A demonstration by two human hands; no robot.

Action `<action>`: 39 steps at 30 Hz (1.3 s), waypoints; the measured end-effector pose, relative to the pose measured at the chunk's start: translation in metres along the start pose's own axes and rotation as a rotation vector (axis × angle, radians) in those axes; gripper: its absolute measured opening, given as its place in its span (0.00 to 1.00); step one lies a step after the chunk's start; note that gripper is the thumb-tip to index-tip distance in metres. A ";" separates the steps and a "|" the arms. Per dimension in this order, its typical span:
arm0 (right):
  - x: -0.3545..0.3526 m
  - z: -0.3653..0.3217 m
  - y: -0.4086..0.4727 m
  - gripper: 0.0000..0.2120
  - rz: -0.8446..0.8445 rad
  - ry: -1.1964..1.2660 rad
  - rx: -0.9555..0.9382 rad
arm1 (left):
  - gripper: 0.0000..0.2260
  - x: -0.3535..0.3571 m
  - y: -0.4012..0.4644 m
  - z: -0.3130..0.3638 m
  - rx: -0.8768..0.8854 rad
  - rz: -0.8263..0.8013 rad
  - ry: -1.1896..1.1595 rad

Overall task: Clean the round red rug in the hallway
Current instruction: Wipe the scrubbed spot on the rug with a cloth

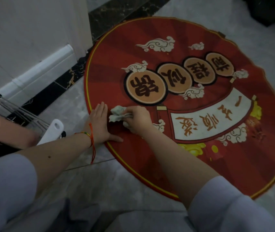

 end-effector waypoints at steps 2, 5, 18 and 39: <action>-0.013 0.012 -0.019 0.08 0.127 0.117 0.046 | 0.68 -0.001 -0.005 0.007 -0.009 0.013 -0.004; -0.033 0.033 -0.048 0.10 0.157 0.094 0.082 | 0.65 0.006 -0.019 0.032 0.063 0.005 -0.022; -0.047 0.084 -0.154 0.11 0.015 -0.113 0.042 | 0.65 0.035 -0.054 0.131 0.413 -0.204 0.328; 0.009 0.076 -0.154 0.19 -0.261 -0.272 0.033 | 0.69 0.066 -0.058 0.108 0.542 -0.213 0.189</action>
Point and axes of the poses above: each hand's wrist, its own y-axis towards the middle knuckle, its own x-axis out of the palm, z = x × y, the point moved 4 cm from there along y, towards the middle knuckle, and after that the axes turned 13 degrees about -x, right-handed, at the moved point
